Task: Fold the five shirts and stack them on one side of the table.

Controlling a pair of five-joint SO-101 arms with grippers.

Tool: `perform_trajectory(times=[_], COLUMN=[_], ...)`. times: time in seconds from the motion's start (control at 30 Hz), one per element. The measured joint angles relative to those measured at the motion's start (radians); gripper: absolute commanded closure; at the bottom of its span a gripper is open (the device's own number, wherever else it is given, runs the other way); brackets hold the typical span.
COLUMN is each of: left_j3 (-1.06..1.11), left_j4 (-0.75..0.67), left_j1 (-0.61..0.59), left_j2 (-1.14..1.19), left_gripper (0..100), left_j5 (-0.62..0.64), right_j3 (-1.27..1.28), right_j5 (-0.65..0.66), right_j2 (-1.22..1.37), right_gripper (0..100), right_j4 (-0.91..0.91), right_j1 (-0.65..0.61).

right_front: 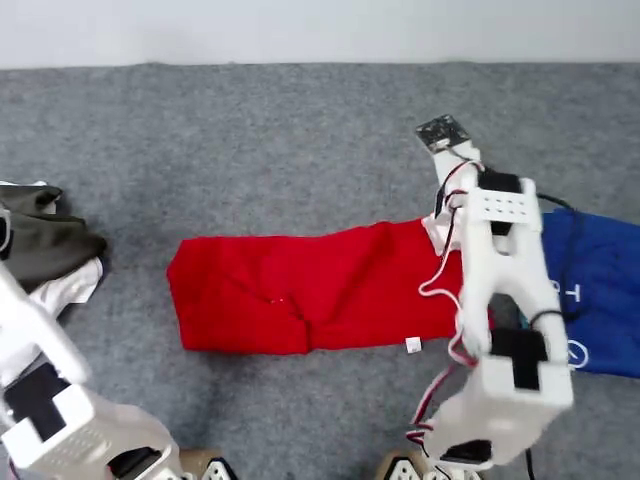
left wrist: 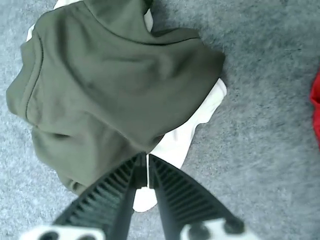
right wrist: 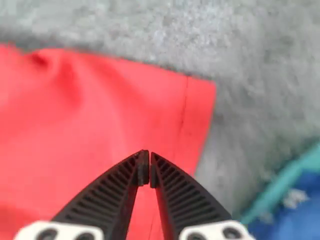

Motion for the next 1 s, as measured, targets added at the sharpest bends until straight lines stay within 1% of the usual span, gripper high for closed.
perform_trajectory(times=[0.1, 0.17, 0.27, 0.4, 0.47, 0.53, 0.67, 0.83, 0.9, 1.0], left_j3=[0.0, 0.0, 0.0, 0.0, 0.0, 0.0, 0.0, 0.0, 0.0, 0.0], left_j4=[0.0, 0.0, 0.0, 0.0, 0.0, 0.0, 0.0, 0.0, 0.0, 0.0], left_j1=[0.005, 0.005, 0.005, 0.005, 0.005, 0.005, 0.005, 0.005, 0.005, 0.005], left_j2=[0.0, 0.0, 0.0, 0.0, 0.0, 0.0, 0.0, 0.0, 0.0, 0.0], left_gripper=[98, 98, 98, 98, 98, 98, 98, 98, 98, 98], left_j5=[0.0, 0.0, 0.0, 0.0, 0.0, 0.0, 0.0, 0.0, 0.0, 0.0], right_j3=[0.0, -0.029, -0.101, -0.219, -0.288, -0.35, -0.397, -0.419, -0.476, -0.575], right_j5=[0.0, 0.0, -0.003, -0.003, -0.002, -0.002, -0.002, -0.002, 0.0, -0.002], right_j2=[0.123, 0.175, 0.207, 0.21, 0.21, 0.21, 0.23, 0.405, 0.456, 0.5], right_gripper=[98.7, 98.7, 98.7, 98.7, 98.7, 98.7, 98.7, 98.7, 98.7, 98.8], right_j4=[-0.103, -0.115, -0.06, 0.094, 0.157, 0.183, 0.15, 0.051, 0.052, 0.107], right_j1=[0.012, 0.037, 0.069, 0.104, 0.101, 0.086, 0.049, 0.069, 0.094, 0.123])
